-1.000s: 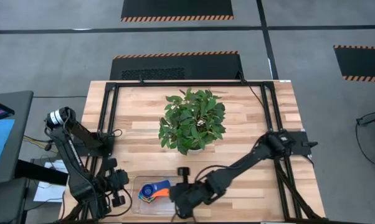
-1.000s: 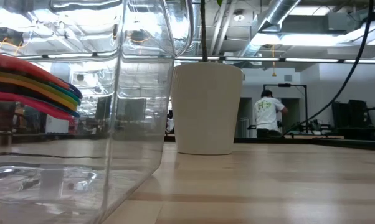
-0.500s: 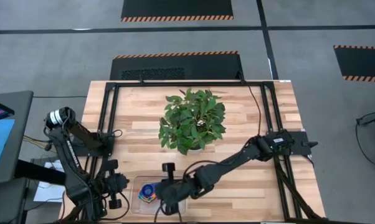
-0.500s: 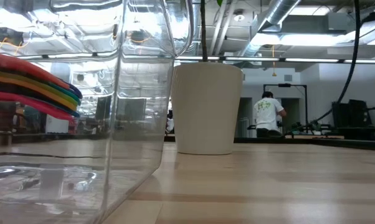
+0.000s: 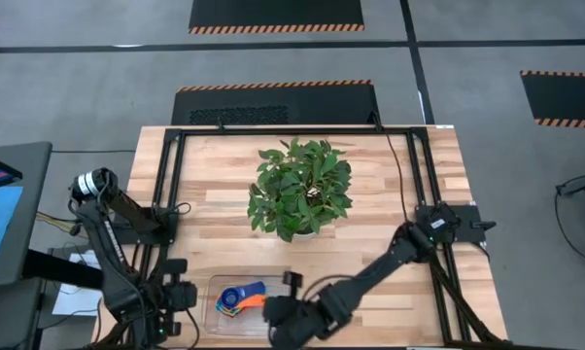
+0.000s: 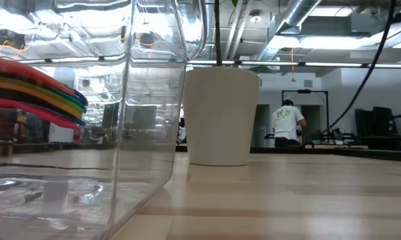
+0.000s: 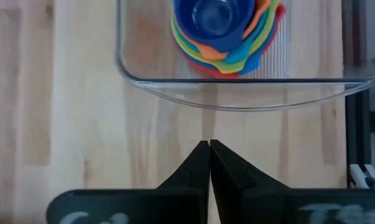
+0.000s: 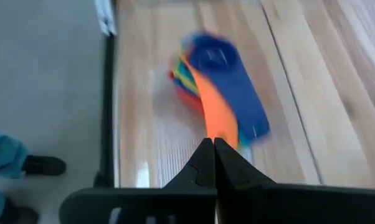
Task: Nest measuring cups in basket
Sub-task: Stack the dark blue measuring cup on the orange measuring cup
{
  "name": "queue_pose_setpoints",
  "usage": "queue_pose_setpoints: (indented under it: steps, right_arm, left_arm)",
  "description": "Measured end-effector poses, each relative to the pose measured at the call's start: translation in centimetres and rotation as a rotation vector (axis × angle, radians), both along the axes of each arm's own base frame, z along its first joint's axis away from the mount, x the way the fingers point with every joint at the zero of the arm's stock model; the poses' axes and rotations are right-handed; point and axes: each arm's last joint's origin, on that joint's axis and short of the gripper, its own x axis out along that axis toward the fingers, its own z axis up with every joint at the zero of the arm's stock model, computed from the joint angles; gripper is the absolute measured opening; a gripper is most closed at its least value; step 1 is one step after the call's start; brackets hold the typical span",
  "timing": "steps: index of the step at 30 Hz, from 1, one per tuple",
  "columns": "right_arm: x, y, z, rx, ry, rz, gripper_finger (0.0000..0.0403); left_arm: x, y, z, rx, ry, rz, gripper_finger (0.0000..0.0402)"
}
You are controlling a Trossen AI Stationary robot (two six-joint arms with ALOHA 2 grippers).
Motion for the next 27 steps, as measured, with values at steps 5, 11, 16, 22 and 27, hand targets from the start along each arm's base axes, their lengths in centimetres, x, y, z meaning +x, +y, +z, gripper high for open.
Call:
queue_pose_setpoints:
  steps: [5,11,16,22,27]
  right_arm:
    - [-2.0,1.3,-0.3,-0.009,0.019,-0.121,0.0003]
    - [-2.3,1.6,-0.2,-0.001,0.014,-0.123,0.0008]
    - [-2.2,1.5,-0.2,-0.001,0.013,-0.126,0.0006]
    - [-2.3,1.1,-0.3,-0.023,0.039,-0.13,0.0009]
    - [-2.2,0.7,-0.4,-0.032,0.055,-0.136,0.0007]
  left_arm:
    - [0.7,-0.1,-1.2,-0.055,-0.001,-0.015,0.0]
    - [2.4,0.3,-1.4,-0.074,-0.02,-0.037,0.0]
    - [4.5,0.9,-1.2,-0.086,-0.057,-0.073,0.0]
    - [6.8,1.7,-0.9,-0.094,-0.108,-0.101,0.0]
    - [8.1,2.2,-0.7,-0.116,-0.143,-0.104,0.0]
